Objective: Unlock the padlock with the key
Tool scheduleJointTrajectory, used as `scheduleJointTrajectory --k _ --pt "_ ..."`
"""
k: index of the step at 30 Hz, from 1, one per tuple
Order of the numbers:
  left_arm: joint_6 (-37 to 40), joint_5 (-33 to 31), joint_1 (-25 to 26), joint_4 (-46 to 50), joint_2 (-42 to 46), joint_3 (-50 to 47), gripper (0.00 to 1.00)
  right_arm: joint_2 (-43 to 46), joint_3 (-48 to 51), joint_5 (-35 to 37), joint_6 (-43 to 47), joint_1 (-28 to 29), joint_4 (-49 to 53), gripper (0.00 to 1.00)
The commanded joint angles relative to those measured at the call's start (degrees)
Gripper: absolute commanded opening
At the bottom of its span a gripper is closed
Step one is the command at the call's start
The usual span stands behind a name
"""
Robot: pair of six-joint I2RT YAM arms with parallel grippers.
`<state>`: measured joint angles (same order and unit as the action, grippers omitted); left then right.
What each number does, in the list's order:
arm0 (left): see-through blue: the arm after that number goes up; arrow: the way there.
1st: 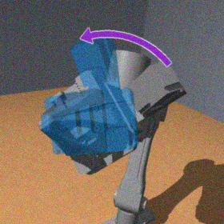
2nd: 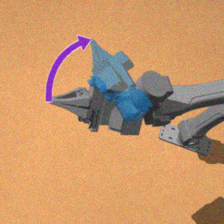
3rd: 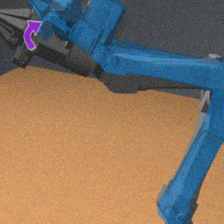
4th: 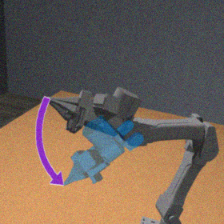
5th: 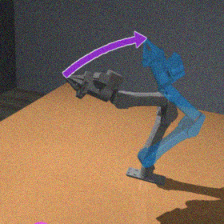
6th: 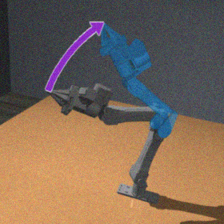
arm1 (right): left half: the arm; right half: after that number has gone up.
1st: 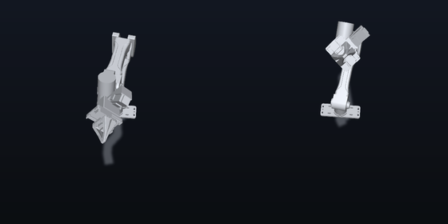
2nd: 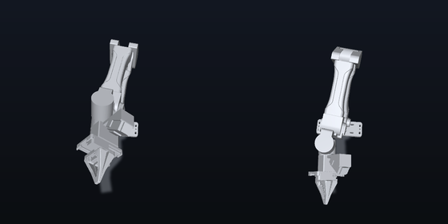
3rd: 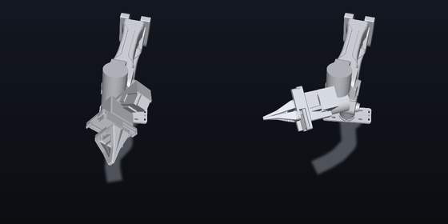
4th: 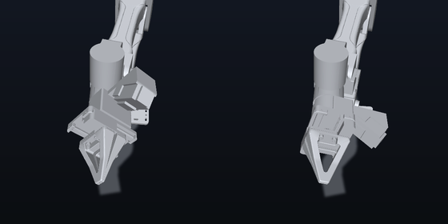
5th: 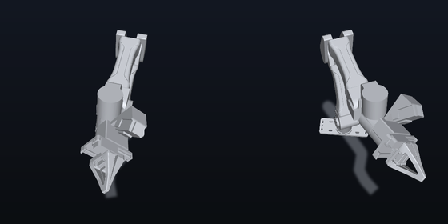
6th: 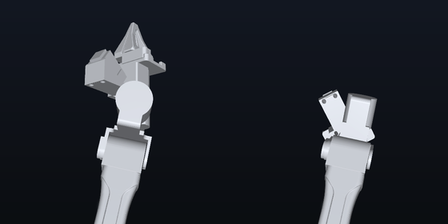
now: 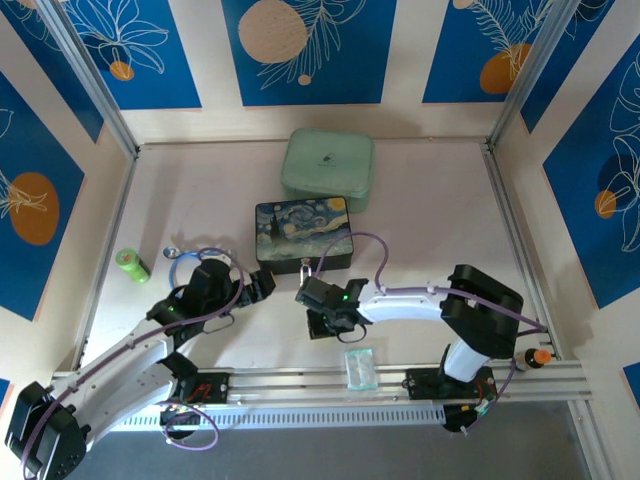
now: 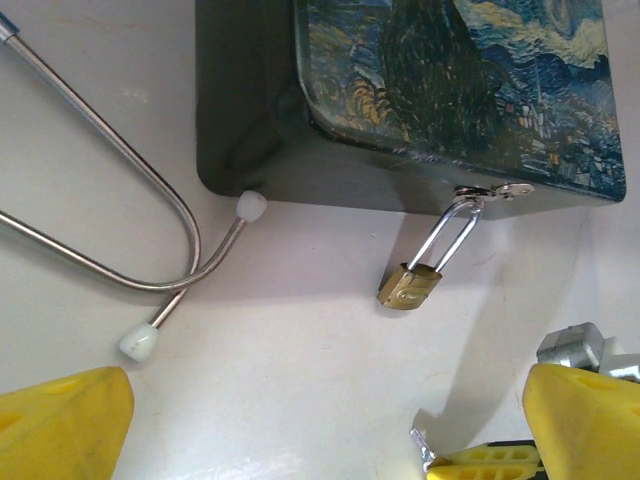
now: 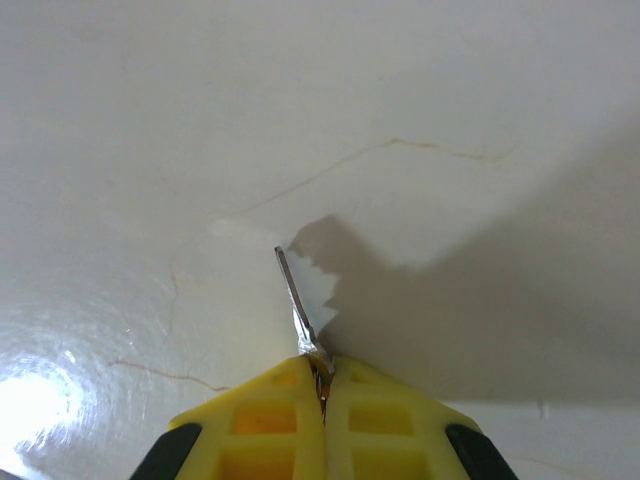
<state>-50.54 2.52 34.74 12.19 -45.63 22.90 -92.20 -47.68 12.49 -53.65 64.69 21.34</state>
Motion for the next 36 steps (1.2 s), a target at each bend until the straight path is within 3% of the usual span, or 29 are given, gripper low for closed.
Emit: scheduleJointTrajectory --k 1,8,11,14,18,22,27,31,33,36 --pt "2.1 4.9 0.5 -6.7 -0.6 -1.3 0.95 3.4 5.4 -6.2 6.3 -2.2 -7.9 0.0" --pt "2.4 13.0 1.4 -25.1 -0.3 -5.0 0.86 14.4 12.4 -21.1 15.2 -10.9 -16.5 0.0" --pt "3.2 11.8 2.9 -25.3 0.8 -4.1 0.84 17.9 12.5 -25.0 17.8 -13.7 -16.5 0.0" --pt "2.3 10.5 4.7 -27.6 1.2 -4.2 0.73 21.5 11.9 -27.9 19.0 -15.3 -17.0 0.0" --pt "1.4 9.5 8.1 -31.9 0.1 -3.5 0.7 25.7 11.5 -31.7 18.2 -16.2 -20.0 0.0" --pt "0.4 7.7 10.5 -34.0 0.6 -2.3 0.59 27.8 9.2 -33.1 16.8 -16.3 -20.9 0.0" --pt "0.6 10.1 12.1 -35.7 -1.1 -0.3 0.5 29.1 7.4 -33.3 15.8 -16.3 -21.5 0.0" --pt "1.9 11.0 14.2 -36.3 -2.5 1.1 0.47 28.8 5.6 -33.5 15.9 -16.3 -21.5 0.0" --pt "1.3 10.6 14.4 -37.5 -2.4 0.9 0.32 28.9 5.4 -33.3 16.0 -16.3 -21.8 0.0" --pt "1.2 11.0 14.5 -37.4 -2.9 0.9 0.26 28.7 5.6 -33.0 15.8 -16.4 -22.4 0.0"
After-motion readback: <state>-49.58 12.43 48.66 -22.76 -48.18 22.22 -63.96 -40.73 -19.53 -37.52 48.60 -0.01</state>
